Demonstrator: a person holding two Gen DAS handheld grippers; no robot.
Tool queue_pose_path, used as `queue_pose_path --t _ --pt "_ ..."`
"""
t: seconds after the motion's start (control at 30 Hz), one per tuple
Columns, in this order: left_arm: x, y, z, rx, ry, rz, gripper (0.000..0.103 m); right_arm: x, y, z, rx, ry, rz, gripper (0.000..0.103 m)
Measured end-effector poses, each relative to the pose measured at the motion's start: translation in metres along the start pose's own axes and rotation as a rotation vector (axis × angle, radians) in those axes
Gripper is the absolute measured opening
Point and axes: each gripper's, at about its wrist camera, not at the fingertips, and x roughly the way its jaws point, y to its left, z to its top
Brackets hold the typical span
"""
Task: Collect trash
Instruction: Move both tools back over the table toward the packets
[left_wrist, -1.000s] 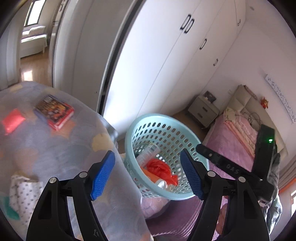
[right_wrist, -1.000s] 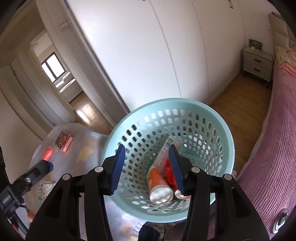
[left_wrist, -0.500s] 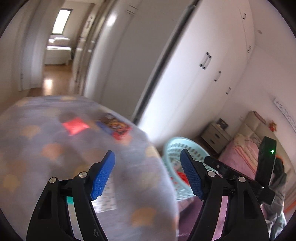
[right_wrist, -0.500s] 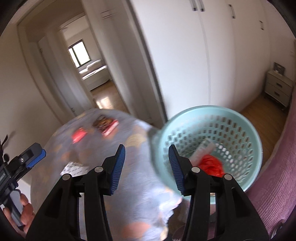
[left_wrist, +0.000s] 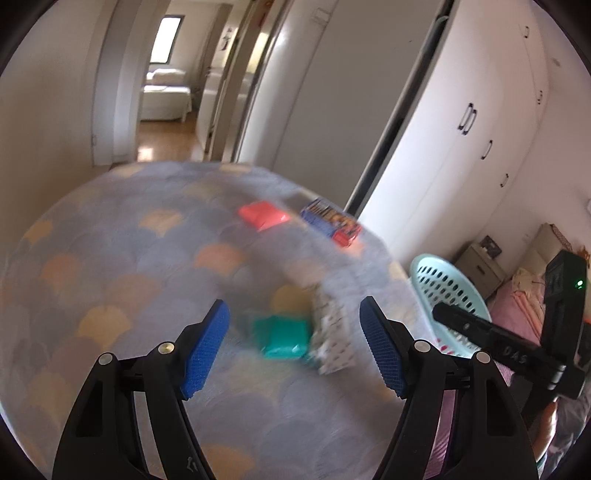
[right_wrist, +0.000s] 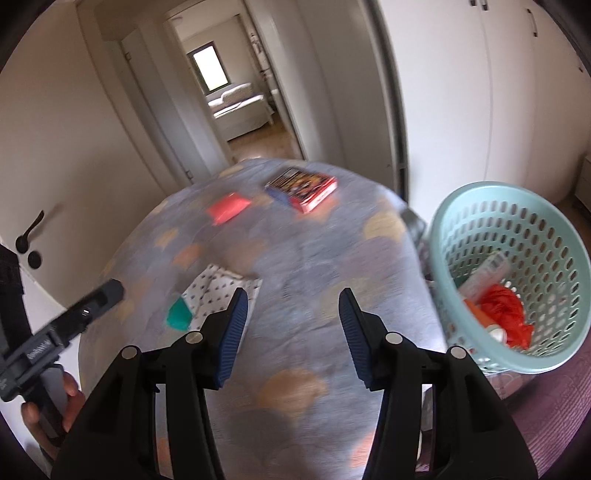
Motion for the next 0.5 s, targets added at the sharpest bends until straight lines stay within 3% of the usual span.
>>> queue_pose_path --t 0.23,0.3,0.5 --pt "0.010 0.024 -0.017 -0.045 0.054 0.019 0.069 0.006 0.012 -0.008 -0.031 0.002 0.005 0.048" --pt "0.013 0.029 -0.023 -0.059 0.076 0.002 0.063 0.006 0.011 -0.008 -0.035 0.005 0.012 0.048" --pt "0.031 0.031 -0.032 -0.071 0.146 -0.042 0.060 0.008 0.009 -0.010 -0.028 0.015 0.030 0.038"
